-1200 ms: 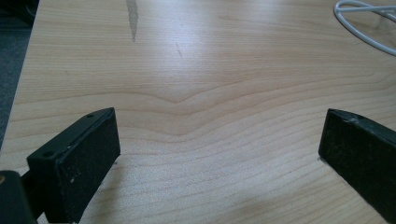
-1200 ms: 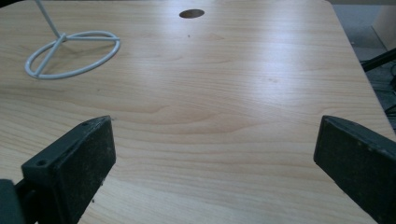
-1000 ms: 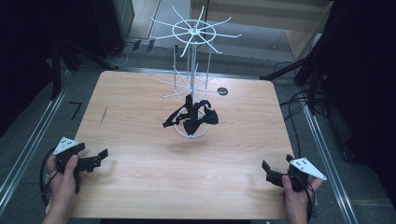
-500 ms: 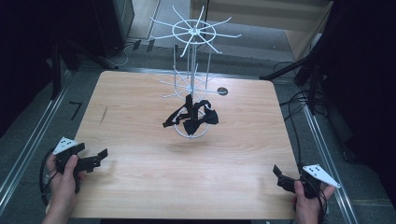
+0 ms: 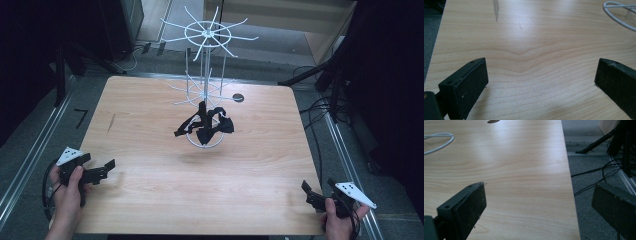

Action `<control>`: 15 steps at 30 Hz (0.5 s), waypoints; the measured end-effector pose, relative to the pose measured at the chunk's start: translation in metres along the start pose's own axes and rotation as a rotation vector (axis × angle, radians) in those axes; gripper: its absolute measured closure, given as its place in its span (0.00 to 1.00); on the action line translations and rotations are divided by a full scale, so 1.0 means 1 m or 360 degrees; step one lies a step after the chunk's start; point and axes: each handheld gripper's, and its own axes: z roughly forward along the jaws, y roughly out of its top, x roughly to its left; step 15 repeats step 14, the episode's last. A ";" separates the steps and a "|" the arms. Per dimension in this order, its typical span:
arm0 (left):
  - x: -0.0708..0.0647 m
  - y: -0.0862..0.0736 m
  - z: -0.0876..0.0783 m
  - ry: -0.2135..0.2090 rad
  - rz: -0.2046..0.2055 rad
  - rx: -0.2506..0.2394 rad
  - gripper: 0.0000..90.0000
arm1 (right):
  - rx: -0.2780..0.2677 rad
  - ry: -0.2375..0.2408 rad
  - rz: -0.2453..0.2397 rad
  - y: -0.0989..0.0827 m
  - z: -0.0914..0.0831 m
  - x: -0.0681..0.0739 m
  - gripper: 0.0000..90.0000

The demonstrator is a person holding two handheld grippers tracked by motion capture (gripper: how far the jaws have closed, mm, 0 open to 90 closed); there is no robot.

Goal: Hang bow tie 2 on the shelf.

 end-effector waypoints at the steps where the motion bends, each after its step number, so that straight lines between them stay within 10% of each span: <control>1: 0.000 0.000 0.000 0.0002 0.0001 -0.0001 0.00 | 0.0004 -0.0004 -0.0001 -0.001 0.000 -0.001 0.00; 15: 0.001 0.000 0.000 0.0007 -0.0002 -0.0003 0.00 | 0.0034 0.0000 0.0008 -0.004 0.003 -0.002 0.00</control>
